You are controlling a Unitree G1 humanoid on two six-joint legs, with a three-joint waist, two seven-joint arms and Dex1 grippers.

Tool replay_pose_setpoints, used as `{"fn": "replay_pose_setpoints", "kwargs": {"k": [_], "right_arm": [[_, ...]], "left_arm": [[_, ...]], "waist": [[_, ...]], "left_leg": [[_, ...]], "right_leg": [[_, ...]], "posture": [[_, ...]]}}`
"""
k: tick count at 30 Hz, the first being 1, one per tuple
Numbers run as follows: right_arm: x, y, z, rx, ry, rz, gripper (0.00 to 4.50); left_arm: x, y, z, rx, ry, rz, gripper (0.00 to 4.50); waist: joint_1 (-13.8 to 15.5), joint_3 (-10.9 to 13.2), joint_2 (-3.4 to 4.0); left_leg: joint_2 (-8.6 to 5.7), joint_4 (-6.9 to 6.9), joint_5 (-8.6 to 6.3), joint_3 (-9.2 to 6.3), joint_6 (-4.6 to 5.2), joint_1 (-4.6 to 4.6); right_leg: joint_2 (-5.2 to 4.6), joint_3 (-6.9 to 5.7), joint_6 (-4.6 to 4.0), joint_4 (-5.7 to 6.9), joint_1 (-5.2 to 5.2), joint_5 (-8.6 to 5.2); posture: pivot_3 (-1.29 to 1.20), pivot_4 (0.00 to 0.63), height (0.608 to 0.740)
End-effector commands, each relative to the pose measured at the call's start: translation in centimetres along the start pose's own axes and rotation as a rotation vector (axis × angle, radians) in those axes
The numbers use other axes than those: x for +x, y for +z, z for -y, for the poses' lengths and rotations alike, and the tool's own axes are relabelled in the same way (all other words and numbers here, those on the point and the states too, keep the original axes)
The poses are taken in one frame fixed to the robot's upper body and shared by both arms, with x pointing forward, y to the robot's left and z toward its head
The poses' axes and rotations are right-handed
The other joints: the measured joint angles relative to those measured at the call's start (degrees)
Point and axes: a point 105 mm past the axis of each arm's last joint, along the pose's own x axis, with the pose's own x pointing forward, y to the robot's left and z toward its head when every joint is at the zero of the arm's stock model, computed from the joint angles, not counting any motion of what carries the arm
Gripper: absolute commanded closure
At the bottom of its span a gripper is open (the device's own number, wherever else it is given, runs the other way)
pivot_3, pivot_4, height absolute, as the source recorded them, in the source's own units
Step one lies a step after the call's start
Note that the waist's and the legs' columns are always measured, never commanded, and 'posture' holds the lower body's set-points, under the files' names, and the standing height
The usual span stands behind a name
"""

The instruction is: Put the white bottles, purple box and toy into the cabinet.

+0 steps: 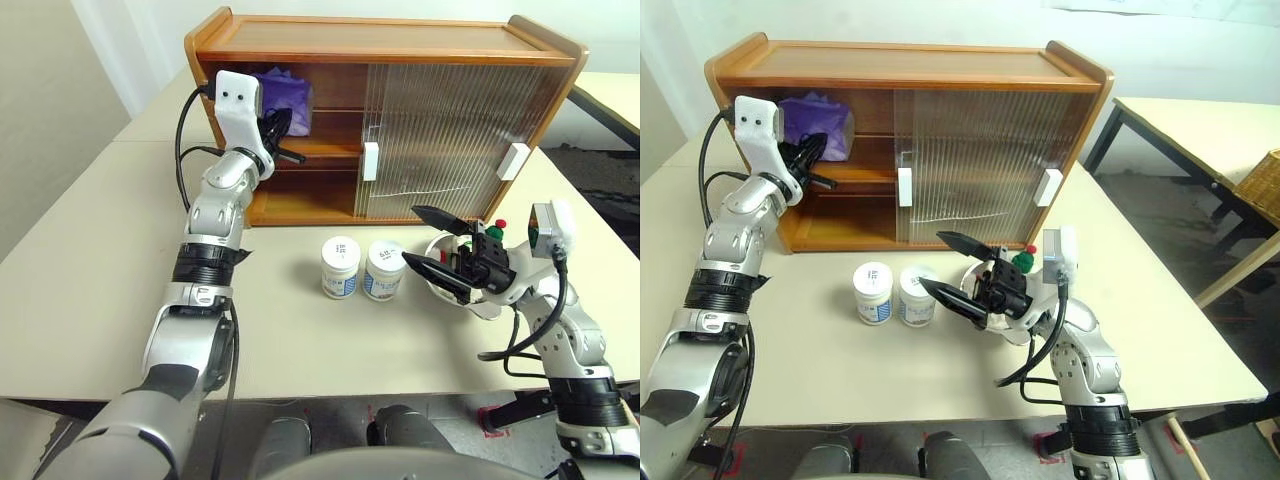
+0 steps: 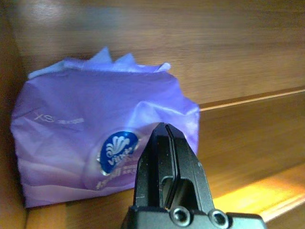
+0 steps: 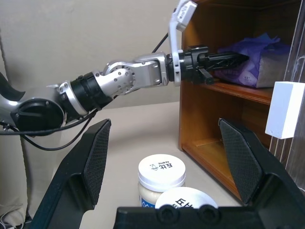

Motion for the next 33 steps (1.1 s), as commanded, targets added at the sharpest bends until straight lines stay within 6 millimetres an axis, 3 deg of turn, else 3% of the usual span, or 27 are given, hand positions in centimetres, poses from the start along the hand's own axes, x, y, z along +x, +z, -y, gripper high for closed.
{"fn": "replay_pose_setpoints", "kwargs": {"k": [1, 3, 7, 13, 18, 23, 33], "right_arm": [[-0.3, 0.2, 0.1, -0.014, 0.002, -0.007, 0.00], [-0.3, 0.2, 0.1, -0.015, 0.002, -0.006, 0.00], [-0.5, 0.6, 0.5, -0.032, -0.017, 0.002, 0.00], [-1.1, 0.0, 1.4, -0.080, -0.091, -0.064, 0.00], [-1.2, -0.2, 1.8, -0.096, -0.132, -0.072, 0.00], [-1.0, 0.1, 1.9, -0.089, -0.153, -0.048, 0.00], [-0.6, 0.4, 1.9, -0.087, -0.134, -0.054, 0.00]], "left_arm": [[-0.8, 0.3, 1.4, -0.060, -0.103, 0.009, 4.48], [-1.2, 0.4, 2.1, -0.080, -0.148, 0.006, 4.48], [-4.1, 0.1, 3.0, -0.106, -0.245, 0.013, 3.60], [-7.2, -1.1, 2.5, -0.084, -0.308, -0.043, 1.61], [-10.8, -2.6, 2.9, -0.077, -0.478, -0.117, 0.03], [-14.1, -6.1, 3.3, -0.079, -0.597, -0.286, 0.03], [-16.0, -8.3, 5.9, -0.095, -0.697, -0.349, 0.03]], "waist": [[0.0, 0.0, 0.00], [0.0, 0.0, 0.00], [-0.2, 0.0, 0.03], [-0.3, 0.0, 0.03], [-0.2, -0.1, 0.09], [-0.4, -0.1, 0.23], [-0.4, -0.3, 0.48]], "left_leg": [[0.00, -0.01, 0.00, 0.00, 0.00, -0.01], [-0.01, -0.01, 0.00, 0.00, 0.00, -0.01], [-0.02, -0.01, -0.01, 0.00, 0.00, 0.01], [0.07, -0.01, -0.01, 0.00, -0.02, 0.08], [0.16, -0.04, -0.04, -0.03, -0.03, 0.07], [0.28, -0.21, -0.21, -0.04, -0.12, -0.05], [0.31, -0.24, -0.22, 0.00, -0.13, -0.21]], "right_leg": [[0.00, 0.00, -0.17, 0.00, 0.00, 0.10], [0.00, 0.00, -0.19, 0.00, 0.00, 0.10], [0.00, 0.00, -0.22, 0.00, 0.04, 0.09], [0.01, -0.04, -0.38, 0.01, 0.04, 0.17], [0.00, -0.07, -0.68, 0.01, -0.09, 0.34], [-0.01, -0.15, -0.97, 0.08, -0.48, 0.38], [-0.02, -0.17, -1.08, 0.14, -0.92, 0.37]], "posture": [[-0.11, 0.000, 0.740], [-0.10, 0.000, 0.740], [-0.10, 0.000, 0.740], [-0.10, 0.000, 0.740], [-0.09, 0.000, 0.740], [-0.09, 0.000, 0.740], [-0.09, 0.000, 0.740]]}}
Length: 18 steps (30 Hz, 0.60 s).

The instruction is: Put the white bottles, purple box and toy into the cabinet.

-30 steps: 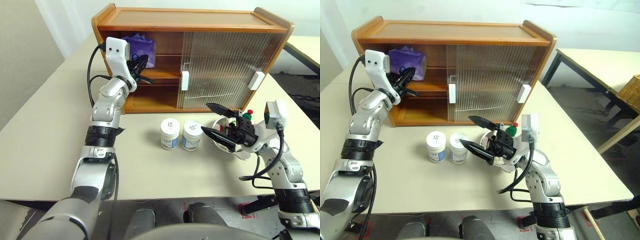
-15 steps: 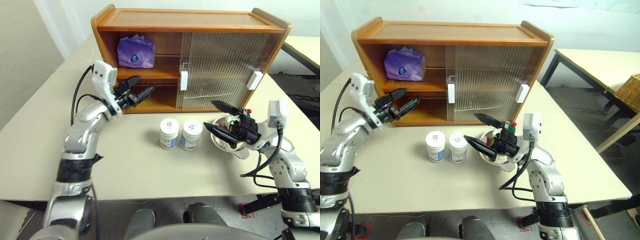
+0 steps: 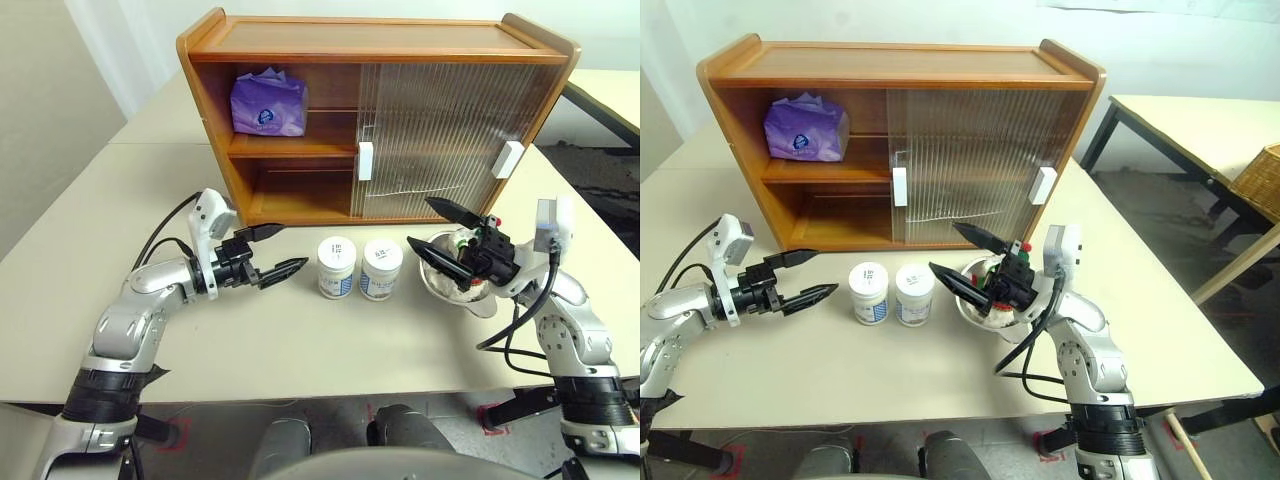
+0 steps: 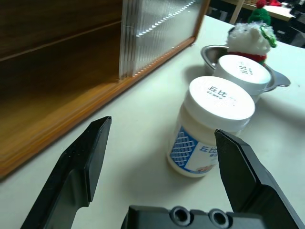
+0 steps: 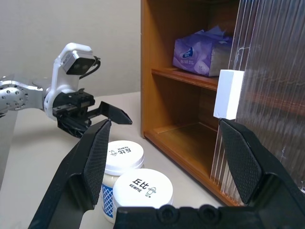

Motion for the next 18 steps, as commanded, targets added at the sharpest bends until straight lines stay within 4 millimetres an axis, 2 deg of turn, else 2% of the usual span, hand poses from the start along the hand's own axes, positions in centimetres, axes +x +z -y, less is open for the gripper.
{"fn": "replay_pose_setpoints", "kwargs": {"k": [1, 4, 11, 18], "right_arm": [[0.3, 0.4, -0.1, -0.006, 0.023, 0.001, 0.00], [0.4, 0.5, -0.1, -0.008, 0.033, -0.004, 0.00], [0.4, 0.5, 0.0, -0.011, 0.036, -0.005, 0.00], [0.5, 0.5, 0.2, -0.008, 0.010, -0.015, 0.00]], "left_arm": [[0.4, -1.5, 1.4, -0.004, -0.064, -0.052, 0.03], [0.4, -2.8, 1.9, -0.009, -0.102, -0.098, 0.03], [1.9, -4.7, 2.0, 0.019, -0.120, -0.138, 0.03], [3.8, -5.5, 2.4, 0.044, -0.149, -0.142, 0.03]], "waist": [[0.0, -0.1, 0.10], [0.0, -0.1, 0.11], [0.1, -0.1, 0.22], [0.0, -0.2, 0.24]], "left_leg": [[0.00, 0.00, -0.01, 0.01, 0.00, -0.01], [0.01, -0.02, -0.01, 0.02, 0.00, -0.06], [0.02, 0.00, -0.01, 0.01, 0.00, -0.02], [0.01, 0.00, -0.01, 0.02, 0.00, -0.10]], "right_leg": [[0.00, 0.00, -0.01, 0.00, 0.00, -0.01], [0.01, 0.01, -0.02, 0.07, 0.01, -0.02], [0.00, 0.02, -0.06, 0.19, -0.02, -0.04], [0.00, 0.03, -0.05, 0.19, -0.01, -0.04]], "posture": [[-0.09, 0.000, 0.740], [-0.09, 0.000, 0.740], [-0.09, 0.000, 0.740], [-0.09, 0.000, 0.740]]}}
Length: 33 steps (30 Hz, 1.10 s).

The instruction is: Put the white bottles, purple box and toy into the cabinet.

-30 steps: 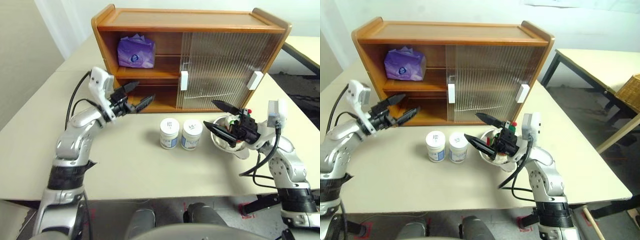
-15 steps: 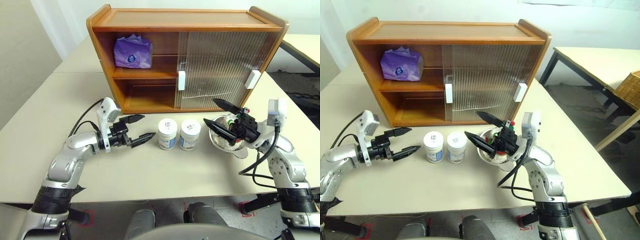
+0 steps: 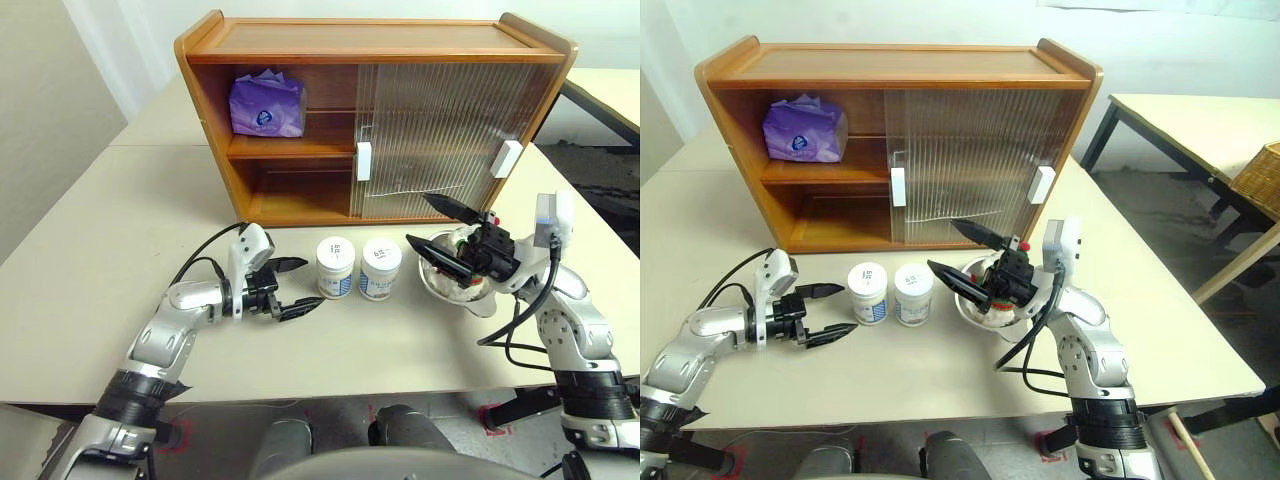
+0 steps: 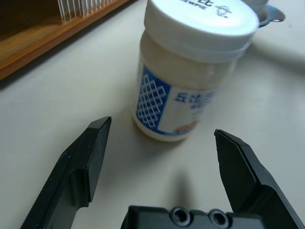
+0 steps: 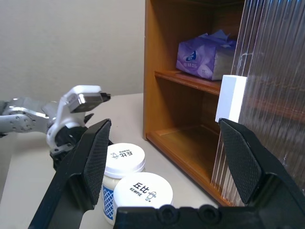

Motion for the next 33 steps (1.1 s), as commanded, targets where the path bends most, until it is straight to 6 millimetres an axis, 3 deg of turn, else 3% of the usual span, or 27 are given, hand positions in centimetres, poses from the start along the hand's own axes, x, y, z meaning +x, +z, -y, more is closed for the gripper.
{"fn": "replay_pose_setpoints", "kwargs": {"k": [1, 9, 15, 22, 33], "right_arm": [[0.1, 0.1, 0.1, 0.000, -0.013, -0.010, 0.00], [0.1, 0.0, 0.3, -0.006, -0.027, -0.025, 0.00], [0.2, 0.1, 0.4, -0.012, -0.026, -0.026, 0.00], [0.3, 0.2, 0.4, -0.012, -0.025, -0.024, 0.00], [0.5, 0.3, 0.5, -0.009, -0.012, -0.018, 0.00]], "left_arm": [[1.2, -0.8, 0.4, 0.033, -0.023, -0.034, 0.03], [3.4, -0.8, 2.0, 0.007, -0.070, 0.009, 0.03], [3.4, -1.4, 1.8, -0.024, -0.061, -0.017, 1.44], [2.5, -1.4, 1.2, -0.045, -0.024, -0.002, 1.45], [-1.3, 1.9, -4.5, -0.019, 0.364, 0.185, 1.45]], "waist": [[0.0, 0.0, 0.02], [0.0, 0.0, 0.05], [0.0, -0.1, 0.08], [-0.1, -0.1, 0.08], [-0.7, -0.1, 0.09]], "left_leg": [[0.00, 0.00, 0.00, 0.00, 0.00, -0.05], [-0.03, 0.03, 0.00, 0.02, 0.01, -0.14], [-0.05, 0.03, 0.00, 0.02, 0.01, -0.12], [-0.05, 0.02, 0.00, 0.01, 0.02, 0.05], [-0.02, 0.04, 0.01, 0.02, 0.03, 0.11]], "right_leg": [[0.00, 0.00, 0.00, 0.00, -0.01, 0.00], [0.01, 0.00, 0.16, -0.01, -0.01, -0.08], [0.01, 0.02, 0.24, -0.01, 0.04, -0.13], [0.01, 0.02, 0.44, -0.01, 0.20, -0.24], [0.04, 0.00, 0.62, 0.01, 0.23, -0.35]], "posture": [[-0.10, 0.000, 0.740], [-0.10, 0.000, 0.740], [-0.10, 0.000, 0.740], [-0.10, 0.000, 0.740], [-0.08, 0.000, 0.740]]}}
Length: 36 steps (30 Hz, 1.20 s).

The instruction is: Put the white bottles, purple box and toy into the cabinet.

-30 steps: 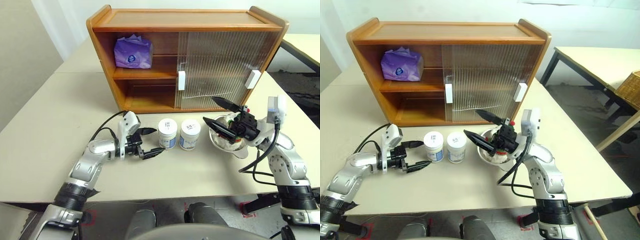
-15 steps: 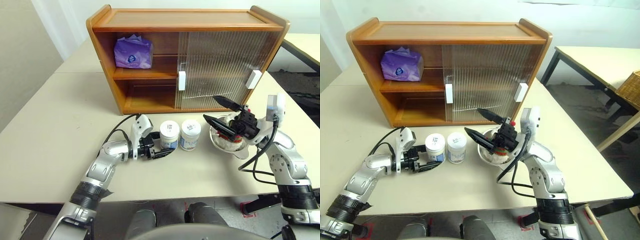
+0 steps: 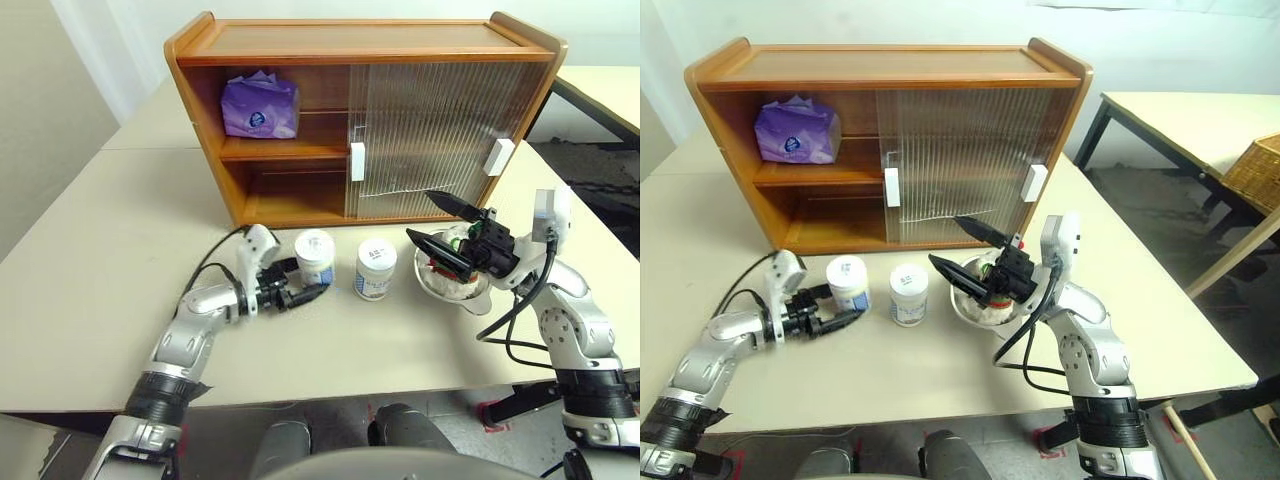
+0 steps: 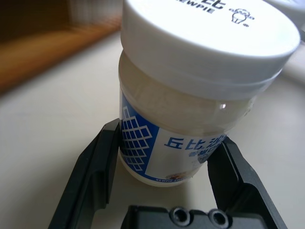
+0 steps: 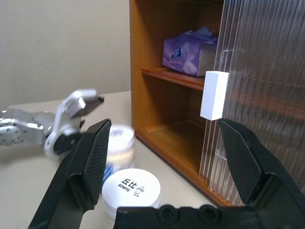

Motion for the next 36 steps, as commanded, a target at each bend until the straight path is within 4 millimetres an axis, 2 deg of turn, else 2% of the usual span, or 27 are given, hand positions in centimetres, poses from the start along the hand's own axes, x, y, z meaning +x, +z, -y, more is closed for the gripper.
{"fn": "replay_pose_setpoints", "kwargs": {"k": [1, 3, 6, 15, 22, 28, 36], "right_arm": [[0.5, 0.2, 0.0, -0.007, 0.026, -0.003, 0.00], [0.6, 0.2, 0.0, -0.005, 0.034, -0.002, 0.00], [0.5, 0.1, 0.1, -0.002, 0.038, -0.003, 0.00], [0.6, 0.2, -0.1, -0.009, 0.057, -0.003, 0.00], [0.8, 0.6, 0.1, -0.017, 0.048, 0.006, 0.00], [0.8, 0.5, -0.1, -0.013, 0.039, 0.005, 0.00], [1.0, 0.6, -0.3, -0.008, 0.046, 0.012, 0.00]], "left_arm": [[0.0, 2.7, -2.1, 0.023, 0.137, 0.125, 1.45], [0.1, 3.8, -3.4, -0.015, 0.231, 0.188, 1.45], [1.2, 4.6, -4.0, -0.031, 0.274, 0.212, 1.45], [3.0, 3.9, -5.8, -0.023, 0.362, 0.138, 1.45], [4.8, 3.7, -7.5, -0.039, 0.444, 0.110, 1.45], [6.7, 3.6, -7.7, -0.074, 0.462, 0.081, 1.45], [7.6, 3.7, -8.8, -0.070, 0.517, 0.060, 1.45]], "waist": [[0.2, 0.0, 0.00], [0.6, 0.0, -0.01], [0.9, 0.0, -0.01], [1.0, 0.0, -0.04], [1.5, 0.0, -0.07], [1.6, 0.1, -0.10], [1.5, 0.1, -0.14]], "left_leg": [[-0.01, 0.01, 0.00, 0.00, 0.00, 0.00], [-0.06, 0.04, 0.00, 0.00, 0.00, -0.01], [-0.07, 0.07, 0.00, 0.00, 0.00, 0.00], [-0.09, 0.07, 0.00, 0.03, 0.00, 0.10], [-0.11, 0.16, 0.05, 0.00, 0.03, 0.13], [-0.12, 0.18, 0.05, -0.01, 0.04, 0.16], [-0.13, 0.17, 0.06, 0.00, 0.07, 0.16]], "right_leg": [[-0.01, 0.00, -0.02, 0.00, 0.01, 0.01], [-0.02, 0.02, -0.14, -0.01, 0.03, 0.08], [-0.03, 0.02, -0.33, -0.01, 0.09, 0.19], [-0.02, 0.05, -0.20, -0.02, 0.22, 0.12], [-0.01, 0.07, 0.23, -0.05, 0.34, 0.01], [-0.01, 0.10, 0.34, -0.22, 0.47, 0.07], [-0.01, 0.10, 0.64, -0.26, 0.49, 0.04]], "posture": [[-0.08, 0.000, 0.740], [-0.07, 0.000, 0.740], [-0.07, 0.000, 0.740], [-0.07, 0.000, 0.740], [-0.07, 0.000, 0.740], [-0.07, 0.000, 0.740], [-0.07, 0.000, 0.740]]}}
